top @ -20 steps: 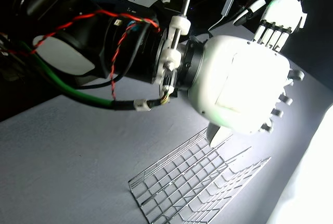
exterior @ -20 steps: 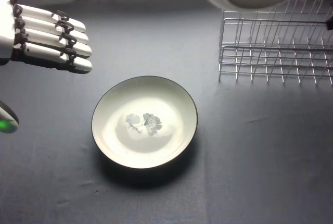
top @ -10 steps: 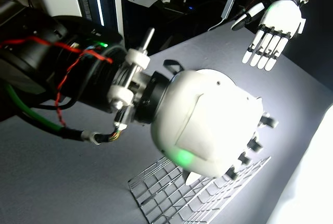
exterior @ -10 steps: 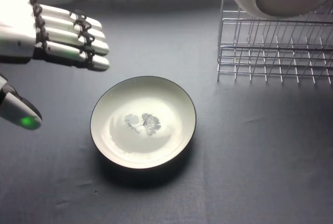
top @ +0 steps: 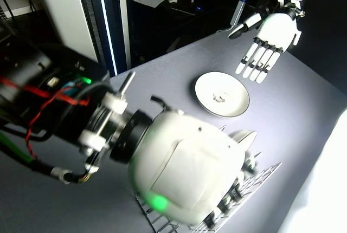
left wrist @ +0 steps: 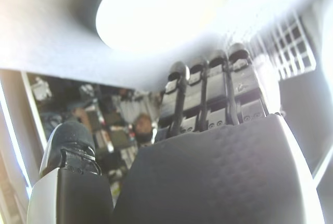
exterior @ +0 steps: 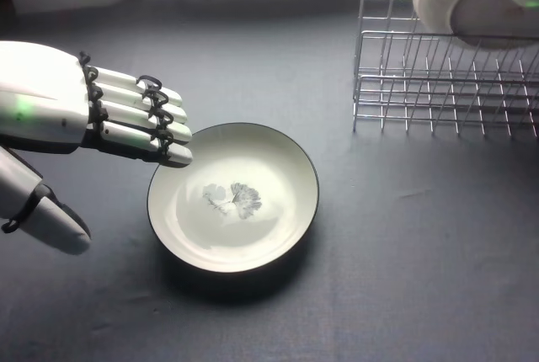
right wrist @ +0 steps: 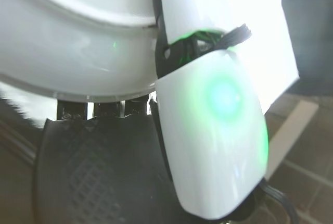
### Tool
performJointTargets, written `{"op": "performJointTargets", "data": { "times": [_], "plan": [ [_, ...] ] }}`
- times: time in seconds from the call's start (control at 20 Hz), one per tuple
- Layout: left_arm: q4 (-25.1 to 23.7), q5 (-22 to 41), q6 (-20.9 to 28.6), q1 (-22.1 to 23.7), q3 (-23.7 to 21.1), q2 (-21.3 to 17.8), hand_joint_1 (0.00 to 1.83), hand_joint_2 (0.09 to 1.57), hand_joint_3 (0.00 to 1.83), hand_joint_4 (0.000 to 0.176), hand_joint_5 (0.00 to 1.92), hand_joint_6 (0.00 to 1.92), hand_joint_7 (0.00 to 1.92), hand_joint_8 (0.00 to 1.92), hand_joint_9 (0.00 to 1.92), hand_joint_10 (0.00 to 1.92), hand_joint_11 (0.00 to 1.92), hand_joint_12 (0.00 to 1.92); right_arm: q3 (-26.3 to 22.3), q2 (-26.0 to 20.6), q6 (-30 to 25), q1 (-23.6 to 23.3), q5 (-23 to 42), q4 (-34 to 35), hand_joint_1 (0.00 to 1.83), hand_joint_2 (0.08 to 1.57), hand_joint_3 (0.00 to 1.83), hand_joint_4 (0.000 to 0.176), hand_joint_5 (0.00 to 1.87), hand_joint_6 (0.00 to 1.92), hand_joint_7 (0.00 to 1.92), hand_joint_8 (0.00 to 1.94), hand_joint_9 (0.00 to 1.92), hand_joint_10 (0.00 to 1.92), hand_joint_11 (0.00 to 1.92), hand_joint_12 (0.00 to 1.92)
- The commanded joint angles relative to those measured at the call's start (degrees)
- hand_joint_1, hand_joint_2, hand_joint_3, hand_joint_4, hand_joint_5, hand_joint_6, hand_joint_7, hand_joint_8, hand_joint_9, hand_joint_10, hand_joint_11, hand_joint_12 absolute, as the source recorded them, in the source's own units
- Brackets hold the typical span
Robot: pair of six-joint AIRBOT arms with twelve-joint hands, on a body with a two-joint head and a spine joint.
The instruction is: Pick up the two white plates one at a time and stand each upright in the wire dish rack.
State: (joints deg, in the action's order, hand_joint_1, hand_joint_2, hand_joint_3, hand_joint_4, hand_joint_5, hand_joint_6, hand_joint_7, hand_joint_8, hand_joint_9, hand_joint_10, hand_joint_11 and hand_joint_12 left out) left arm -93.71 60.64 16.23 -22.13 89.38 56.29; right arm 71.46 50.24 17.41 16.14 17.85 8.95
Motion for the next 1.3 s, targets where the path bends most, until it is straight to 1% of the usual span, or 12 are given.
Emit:
{"op": "performJointTargets", "data": {
  "times": [0.0, 0.05, 0.1, 0.2, 0.25, 0.5, 0.8, 0.95, 1.05, 1.15, 1.2, 1.25],
  "plan": [
    [4.65, 1.23, -0.25, -0.01, 0.47, 0.25, 0.00, 1.08, 0.00, 0.000, 0.09, 0.00, 0.04, 0.00, 0.00, 0.00, 0.00, 0.00, 0.19, -0.51, -0.84, -0.34, 8.19, 0.73, 1.48, 1.04, 0.00, 0.000, 1.06, 0.71, 1.11, 0.65, 1.17, 0.76, 0.89, 1.37],
    [4.87, 1.23, -0.26, -0.48, 1.45, 1.00, 0.00, 1.08, 0.00, 0.000, 0.10, 0.00, 0.05, 0.00, 0.00, 0.00, 0.00, 0.00, 0.35, -0.51, -0.86, 0.59, 8.62, 0.73, 1.50, 1.04, 0.00, 0.000, 1.06, 0.71, 1.09, 0.66, 1.18, 0.73, 0.87, 1.46],
    [5.46, 1.23, -0.34, -1.06, 2.17, 1.52, 0.00, 1.08, 0.00, 0.000, 0.10, 0.00, 0.04, 0.00, 0.00, 0.00, 0.00, 0.00, 0.52, -0.50, -0.87, 1.36, 8.97, 0.73, 1.50, 1.04, 0.00, 0.000, 1.06, 0.72, 1.10, 0.64, 1.17, 0.73, 0.86, 1.47],
    [6.09, 0.84, -0.42, -1.99, 2.91, 2.16, 0.00, 1.07, 0.00, 0.000, 0.10, 0.00, 0.04, 0.00, 0.00, 0.00, 0.00, 0.00, 0.75, -0.49, -0.90, 2.54, 9.50, 0.73, 1.50, 1.04, 0.00, 0.000, 1.07, 0.71, 1.12, 0.64, 1.16, 0.75, 0.85, 1.48],
    [6.10, 0.51, -0.88, -2.93, 2.87, 2.46, 0.00, 1.08, 0.00, 0.000, 0.08, 0.00, 0.04, 0.00, 0.00, 0.00, 0.00, 0.00, 0.91, -0.48, -0.98, 3.79, 10.13, 0.74, 1.50, 1.03, 0.00, 0.000, 1.09, 0.66, 1.15, 0.59, 1.16, 0.72, 0.88, 1.45],
    [6.13, 0.01, -1.51, -5.54, 2.46, 2.84, 0.00, 1.07, 0.00, 0.000, 0.10, 0.01, 0.04, 0.00, 0.01, 0.00, 0.00, 0.00, 1.05, -0.48, -1.01, 7.14, 11.48, 0.74, 1.50, 1.04, 0.00, 0.000, 1.10, 0.68, 1.13, 0.63, 1.18, 0.71, 0.86, 1.44],
    [6.13, -1.16, -2.42, -7.01, 1.69, 3.04, 0.00, 1.08, 0.00, 0.000, 0.09, 0.01, 0.03, 0.00, 0.00, 0.00, 0.00, 0.00, 1.04, -0.48, -0.97, 8.44, 11.60, 0.22, 1.50, 1.04, 0.00, 0.000, 1.08, 0.67, 1.12, 0.64, 1.19, 0.71, 0.87, 1.45],
    [6.12, -1.56, -2.64, -7.39, 1.69, 3.35, 0.00, 1.08, 0.00, 0.000, 0.10, 0.01, 0.04, 0.01, 0.01, 0.00, 0.00, 0.00, 1.05, -0.49, -0.94, 8.44, 11.77, -0.06, 1.50, 1.05, 0.00, 0.000, 1.06, 0.70, 1.02, 0.80, 1.15, 0.77, 0.84, 1.48],
    [6.12, -1.94, -2.79, -7.80, 1.69, 3.52, 0.00, 1.08, 0.00, 0.000, 0.10, 0.01, 0.05, 0.01, 0.01, 0.00, 0.00, 0.00, 1.00, -0.48, -0.94, 8.22, 12.56, -0.95, 1.50, 1.04, 0.00, 0.000, 1.10, 0.66, 1.06, 0.75, 1.16, 0.73, 0.88, 1.44],
    [6.12, -2.29, -3.04, -8.38, 1.69, 3.72, 0.00, 1.08, 0.00, 0.000, 0.09, 0.00, 0.04, 0.00, 0.00, 0.00, 0.00, 0.00, 0.95, -0.49, -0.95, 7.95, 12.55, -1.07, 1.50, 1.06, 0.00, 0.000, 1.04, 0.78, 0.99, 0.80, 1.08, 0.85, 0.87, 1.46],
    [6.11, -2.34, -3.15, -8.64, 1.69, 3.78, 0.00, 1.08, 0.00, 0.000, 0.09, 0.00, 0.03, 0.00, 0.00, 0.00, 0.00, 0.00, 0.95, -0.49, -0.95, 7.88, 12.56, -1.62, 1.40, 1.08, 0.01, 0.000, 0.99, 0.94, 0.99, 0.85, 1.01, 1.04, 0.81, 1.19],
    [6.11, -2.42, -3.18, -8.84, 1.70, 3.85, 0.00, 1.08, 0.00, 0.000, 0.09, 0.00, 0.04, 0.00, 0.00, 0.00, 0.00, 0.00, 0.95, -0.49, -0.95, 7.89, 12.60, -2.25, 1.38, 1.10, 0.00, 0.000, 0.95, 1.02, 0.99, 0.87, 0.98, 1.10, 0.81, 1.09]
  ]
}}
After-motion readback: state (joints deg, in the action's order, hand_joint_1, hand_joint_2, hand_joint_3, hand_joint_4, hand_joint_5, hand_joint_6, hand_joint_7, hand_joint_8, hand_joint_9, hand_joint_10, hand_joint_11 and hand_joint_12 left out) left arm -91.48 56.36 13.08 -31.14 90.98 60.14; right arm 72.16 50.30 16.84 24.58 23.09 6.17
